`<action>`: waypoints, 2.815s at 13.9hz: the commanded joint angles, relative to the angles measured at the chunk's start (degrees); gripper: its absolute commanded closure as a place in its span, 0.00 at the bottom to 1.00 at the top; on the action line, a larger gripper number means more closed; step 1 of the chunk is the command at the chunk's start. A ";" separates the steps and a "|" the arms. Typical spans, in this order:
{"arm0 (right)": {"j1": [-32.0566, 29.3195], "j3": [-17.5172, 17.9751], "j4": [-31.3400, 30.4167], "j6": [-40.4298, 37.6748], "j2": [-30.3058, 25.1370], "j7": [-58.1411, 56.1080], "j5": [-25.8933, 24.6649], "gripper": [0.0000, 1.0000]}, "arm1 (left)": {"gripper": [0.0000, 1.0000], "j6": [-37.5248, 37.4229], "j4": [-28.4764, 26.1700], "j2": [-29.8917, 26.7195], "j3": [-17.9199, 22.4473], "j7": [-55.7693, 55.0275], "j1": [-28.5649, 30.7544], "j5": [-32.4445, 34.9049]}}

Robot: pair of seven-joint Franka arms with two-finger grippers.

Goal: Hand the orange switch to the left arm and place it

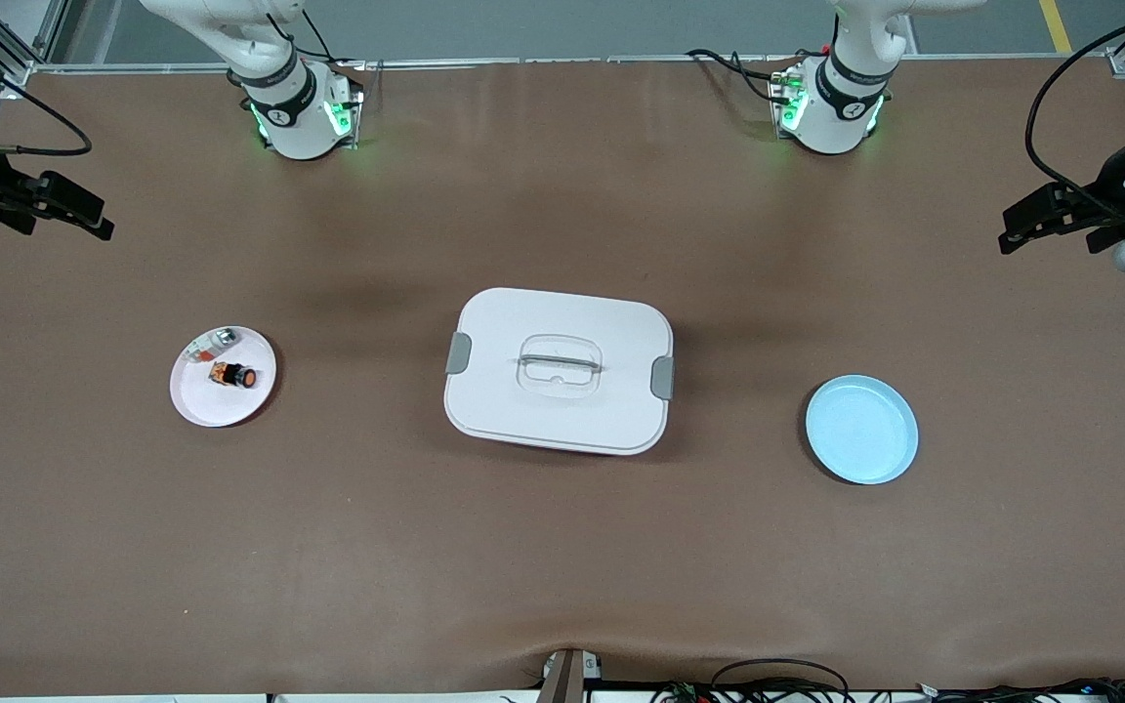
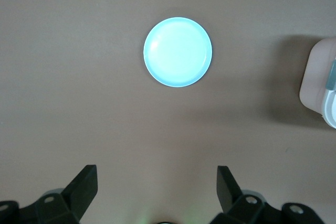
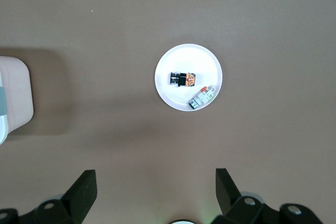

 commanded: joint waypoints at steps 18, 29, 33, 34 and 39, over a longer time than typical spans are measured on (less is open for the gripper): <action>-1.98 0.14 1.59 -0.14 1.37 0.25 -0.40 0.00 | 0.00 -1.12 1.54 0.51 -0.29 0.76 -0.23 0.81; -0.14 0.58 4.23 0.56 10.51 -0.45 -0.67 0.00 | 0.00 -1.12 1.63 0.42 -0.38 0.67 -0.32 0.64; -0.32 0.50 4.84 0.04 12.53 0.16 -0.75 0.00 | 0.00 -1.12 1.63 0.42 -0.38 0.67 -0.32 0.64; -0.49 0.50 5.37 -0.40 12.80 0.25 -0.67 0.00 | 0.00 -1.12 1.63 0.34 -0.46 0.67 -0.32 0.64; -1.54 0.23 5.20 0.03 13.68 -14.70 0.74 0.00 | 0.00 -1.12 1.63 0.34 -0.38 0.76 -0.05 0.64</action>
